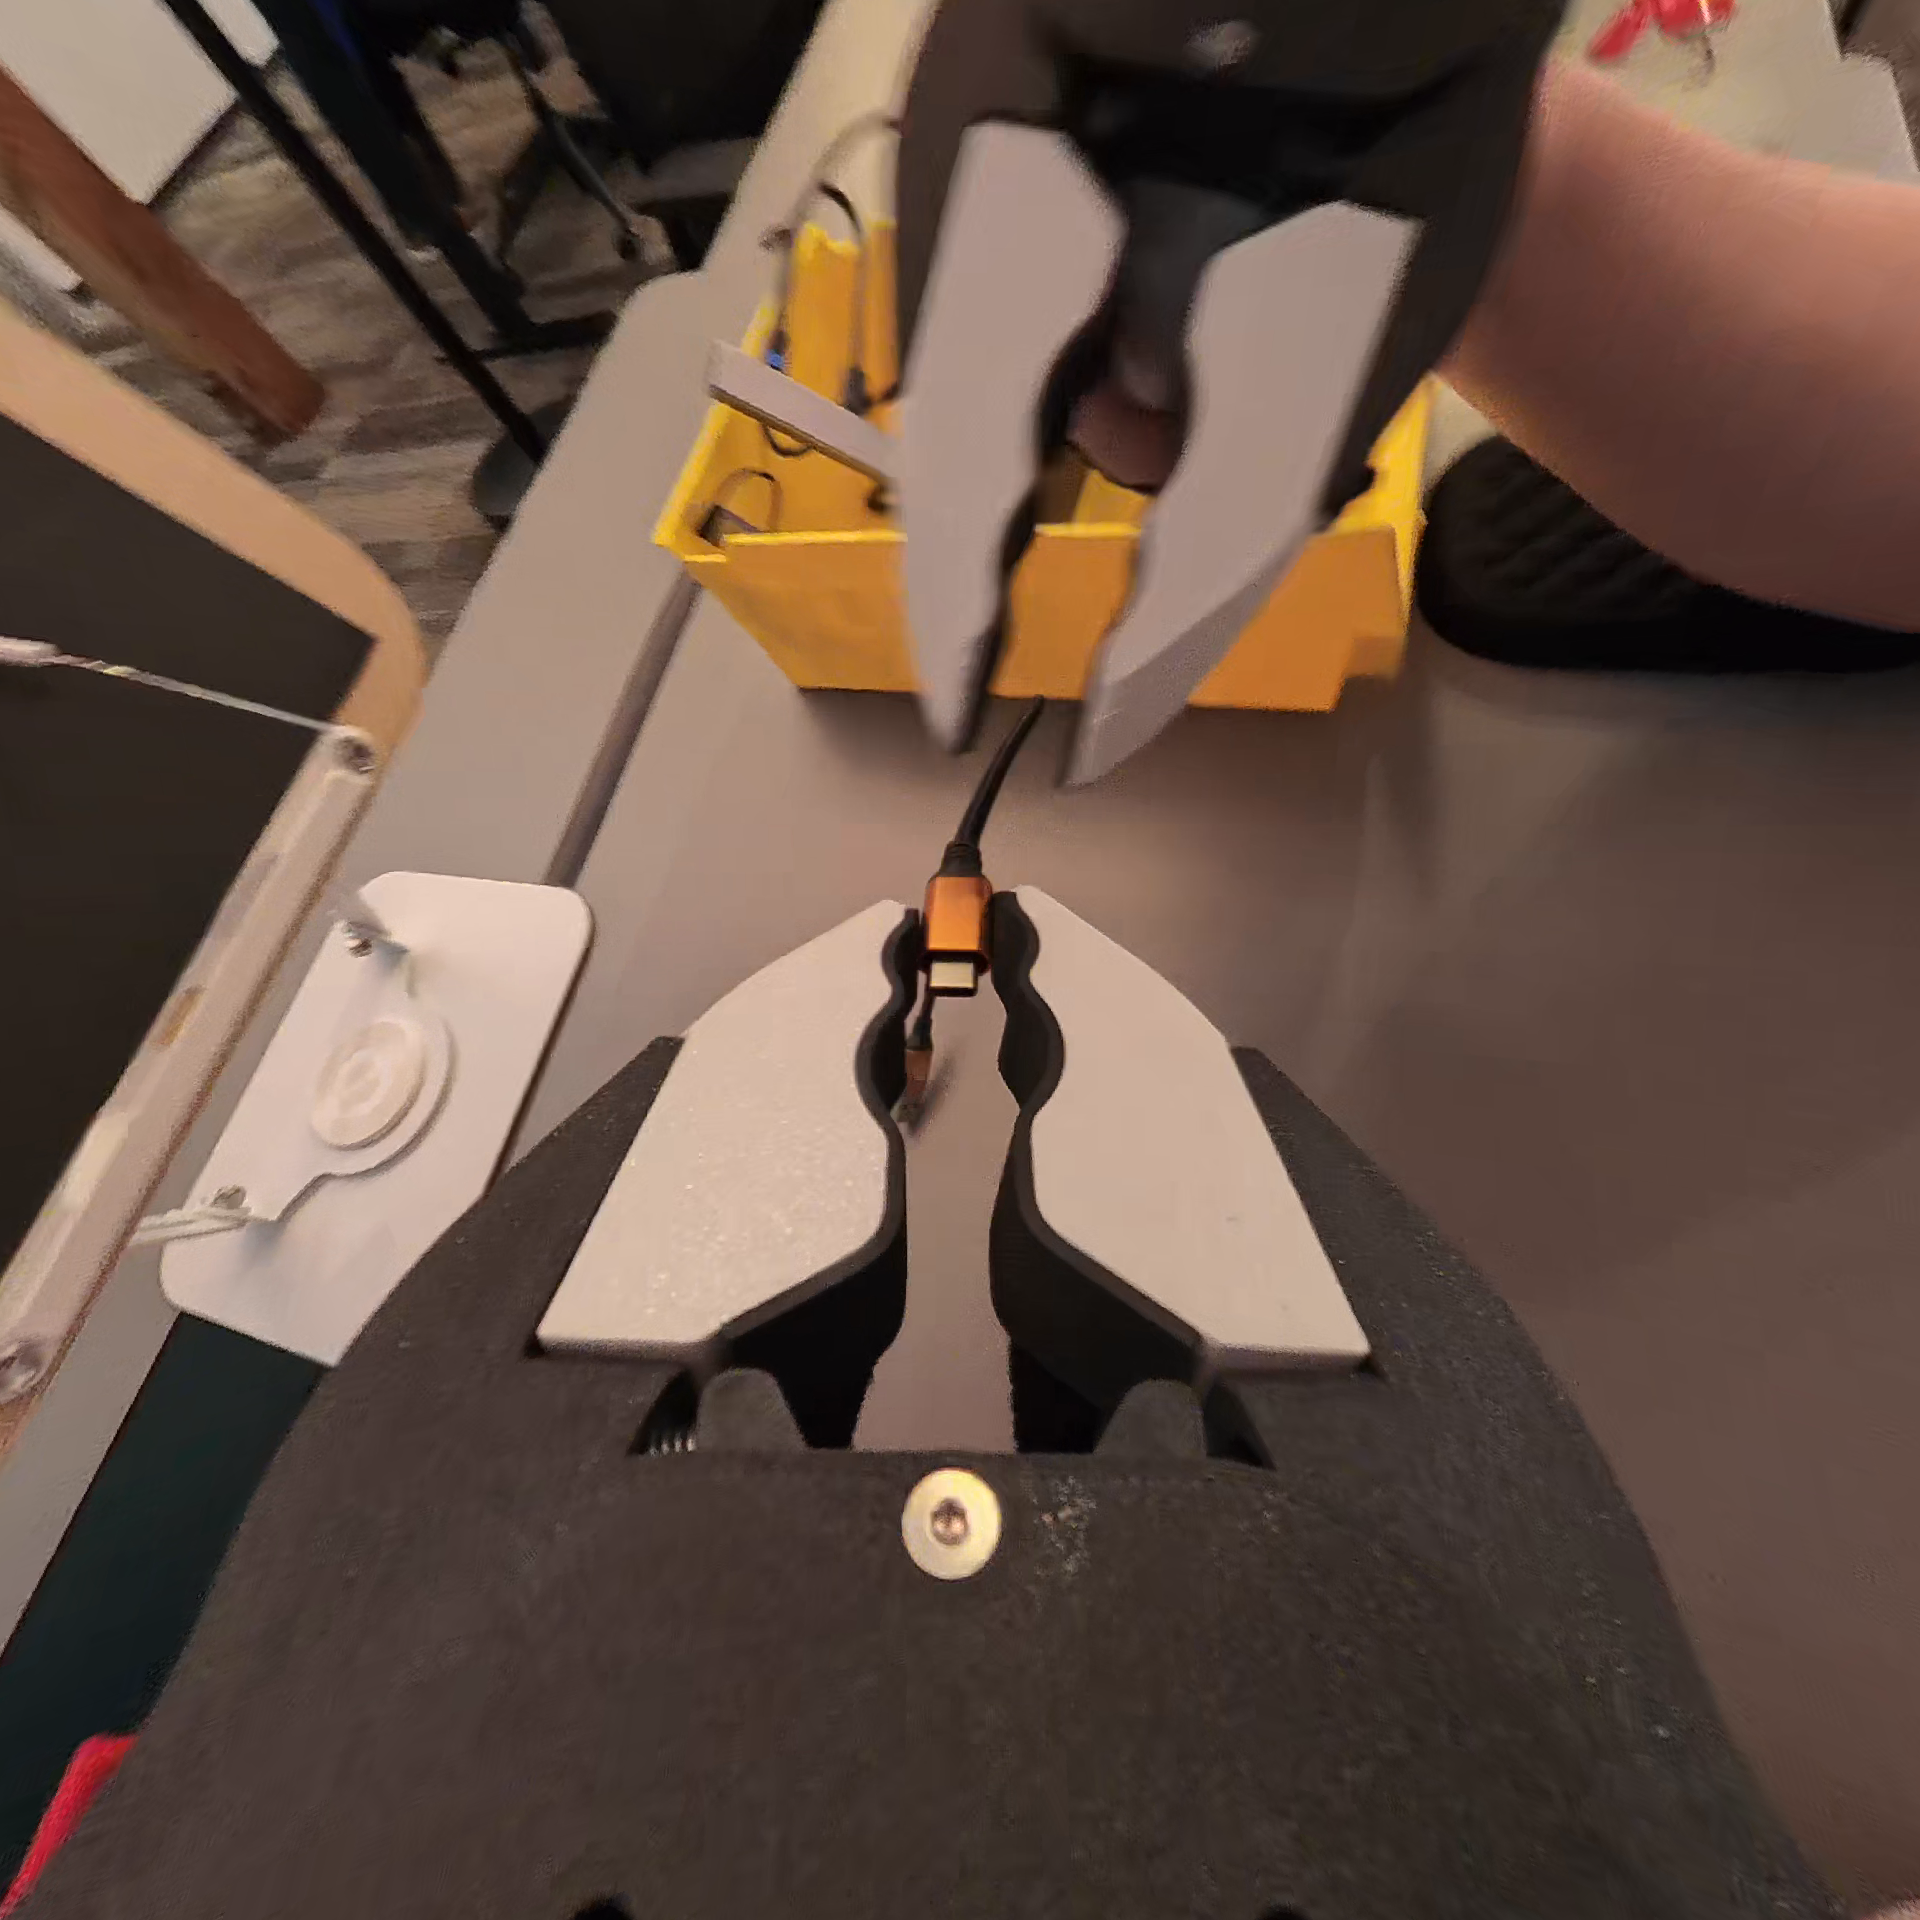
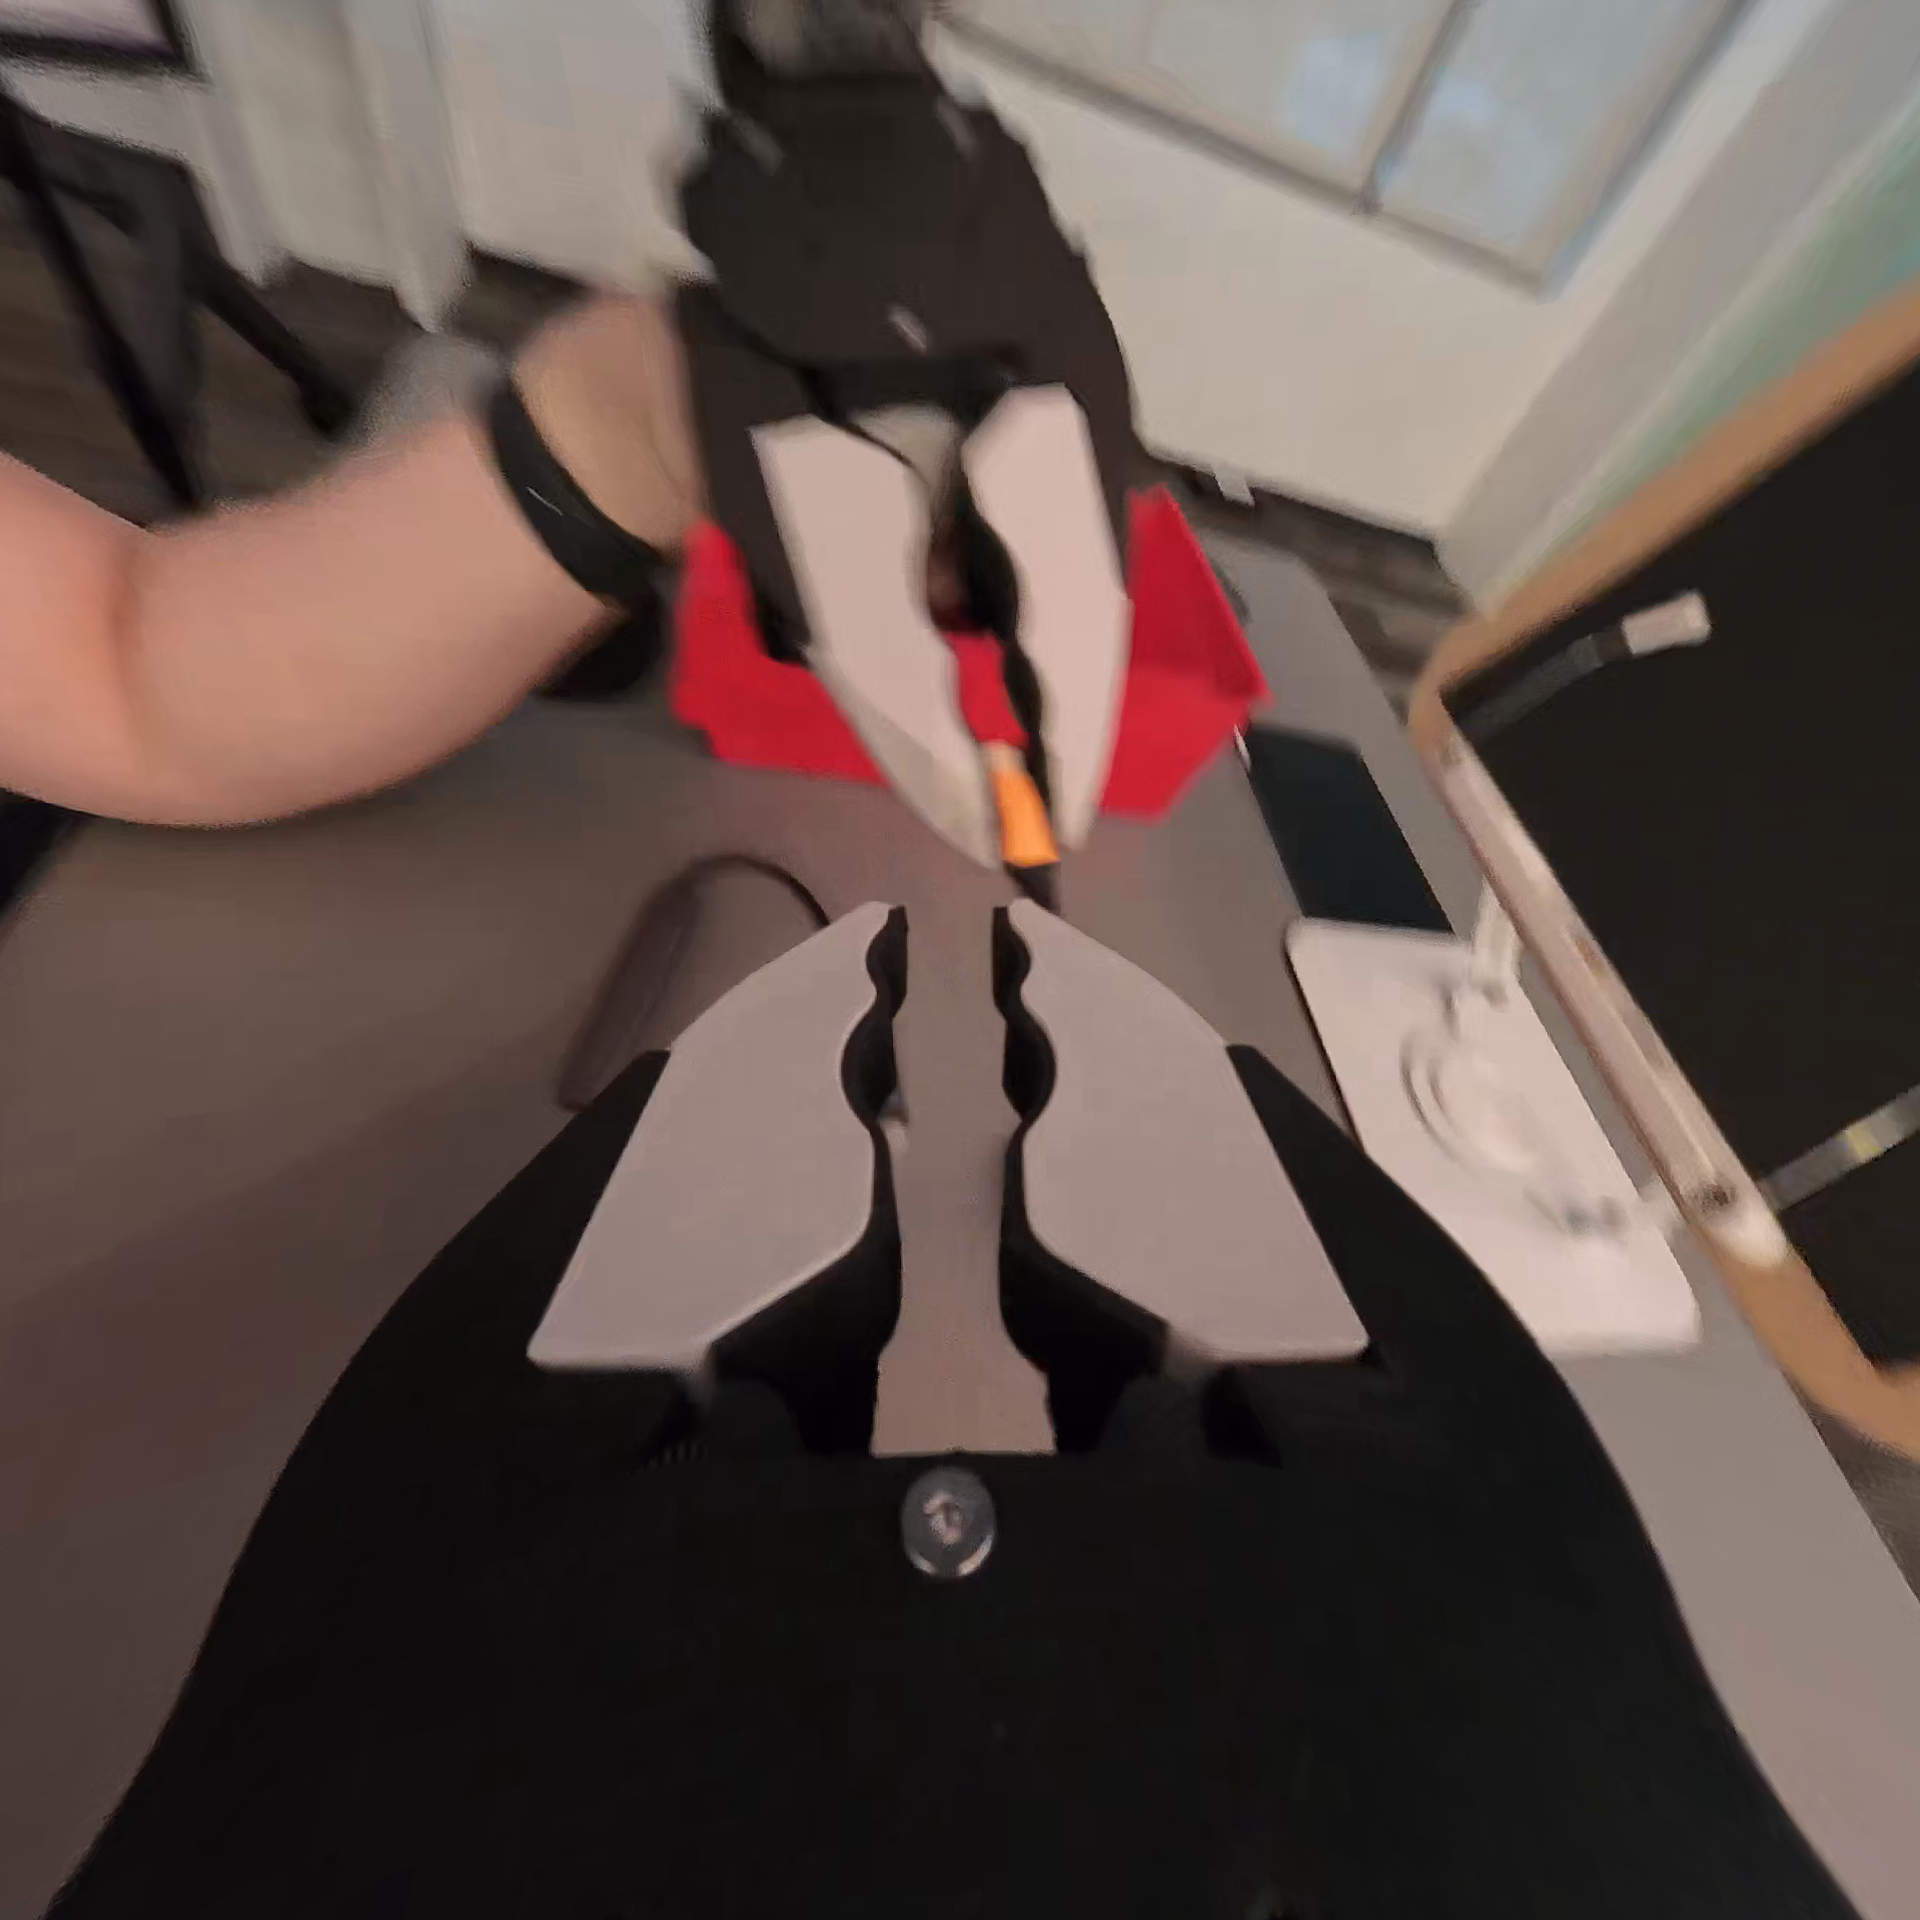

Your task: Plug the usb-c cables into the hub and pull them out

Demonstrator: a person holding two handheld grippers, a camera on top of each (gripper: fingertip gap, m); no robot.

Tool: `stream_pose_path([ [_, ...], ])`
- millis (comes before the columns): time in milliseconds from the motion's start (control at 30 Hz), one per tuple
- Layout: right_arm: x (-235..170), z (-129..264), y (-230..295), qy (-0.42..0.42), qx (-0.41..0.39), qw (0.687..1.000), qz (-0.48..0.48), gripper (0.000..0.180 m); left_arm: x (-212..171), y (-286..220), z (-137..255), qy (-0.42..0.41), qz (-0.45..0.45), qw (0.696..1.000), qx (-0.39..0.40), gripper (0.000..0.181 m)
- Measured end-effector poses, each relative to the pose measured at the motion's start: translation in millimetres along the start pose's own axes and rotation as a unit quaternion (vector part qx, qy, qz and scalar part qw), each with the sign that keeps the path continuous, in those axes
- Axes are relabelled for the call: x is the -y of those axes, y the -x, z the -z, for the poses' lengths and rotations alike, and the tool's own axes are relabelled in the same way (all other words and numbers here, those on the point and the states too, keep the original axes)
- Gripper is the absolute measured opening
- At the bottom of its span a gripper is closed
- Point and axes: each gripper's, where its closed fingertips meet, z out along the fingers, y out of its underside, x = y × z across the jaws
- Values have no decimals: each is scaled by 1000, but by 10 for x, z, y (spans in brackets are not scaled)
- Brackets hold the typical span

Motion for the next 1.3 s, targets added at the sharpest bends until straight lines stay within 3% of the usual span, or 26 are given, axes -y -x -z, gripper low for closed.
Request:
stream_pose_path([
  [133,333,-190,623,-108,179,977,-49,15,99,218,293,-67,64,995,31,13],
  [200,196,-597,639,-97,187,971,-109,17,196,277,452,-114,101,988,33,12],
  [300,26,-1005,397,-132,112,966,-194,17,354,211,659,-179,130,975,-6,12],
  [400,148,-866,150,-225,48,950,-212,24,427,108,748,-199,123,972,-33,12],
  [500,301,-592,19,-262,-2,952,-158,32,415,26,716,-184,113,975,-50,12],
  [667,561,-174,24,-349,9,930,-118,27,393,-73,649,-165,103,978,-76,12],
  [833,539,-134,71,-343,27,934,-96,16,364,-155,602,-149,85,981,-91,12],
  [1300,461,-218,126,-288,41,953,-79,9,269,-236,500,-108,53,988,-96,12],
])
